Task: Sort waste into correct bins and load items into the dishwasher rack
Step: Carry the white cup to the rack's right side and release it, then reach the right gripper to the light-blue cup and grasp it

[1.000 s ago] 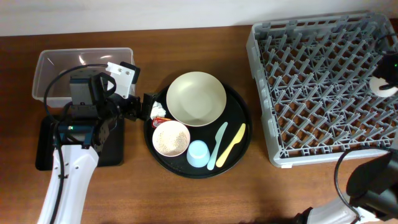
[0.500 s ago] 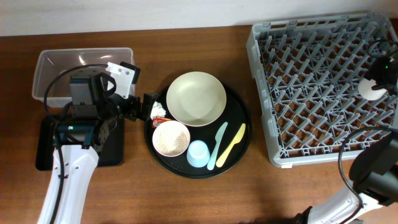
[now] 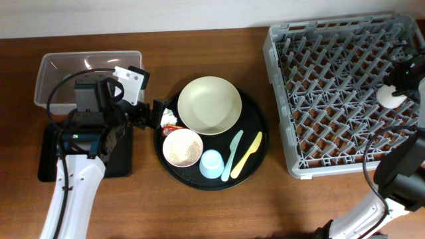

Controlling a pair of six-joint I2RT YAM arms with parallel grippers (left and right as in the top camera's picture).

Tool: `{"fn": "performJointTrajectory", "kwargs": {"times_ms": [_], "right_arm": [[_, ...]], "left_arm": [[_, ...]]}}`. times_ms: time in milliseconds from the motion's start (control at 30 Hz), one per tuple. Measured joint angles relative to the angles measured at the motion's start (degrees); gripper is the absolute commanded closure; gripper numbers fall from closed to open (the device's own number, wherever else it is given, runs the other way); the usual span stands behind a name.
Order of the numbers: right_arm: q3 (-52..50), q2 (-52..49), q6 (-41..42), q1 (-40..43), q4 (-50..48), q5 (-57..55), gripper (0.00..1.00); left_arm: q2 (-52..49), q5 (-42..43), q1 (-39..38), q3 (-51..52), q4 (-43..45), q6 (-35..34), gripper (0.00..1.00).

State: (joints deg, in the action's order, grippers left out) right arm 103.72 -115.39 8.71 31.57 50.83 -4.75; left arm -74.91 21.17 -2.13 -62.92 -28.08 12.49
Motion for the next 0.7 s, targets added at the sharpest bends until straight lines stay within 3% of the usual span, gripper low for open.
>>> {"fn": "performJointTrajectory", "kwargs": {"times_ms": [133,233,533,700], "right_arm": [[0.00,-1.16,0.31,0.00,0.31,0.79,0.11],[0.00,-1.11,0.11,0.00,0.39,1.22,0.05],[2.86,5.62,-1.01,-0.55,8.52,13.27,0.07],[4.00,15.41,-2.82,-9.40,13.14,20.41,0.07]], "left_arm": [[0.00,0.00,0.00,0.00,0.00,0.00,0.01],[0.00,0.00,0.00,0.00,0.00,0.00,0.01],[0.00,0.00,0.00,0.00,0.00,0.00,0.01],[0.00,0.00,0.00,0.00,0.00,0.02,0.01]]}}
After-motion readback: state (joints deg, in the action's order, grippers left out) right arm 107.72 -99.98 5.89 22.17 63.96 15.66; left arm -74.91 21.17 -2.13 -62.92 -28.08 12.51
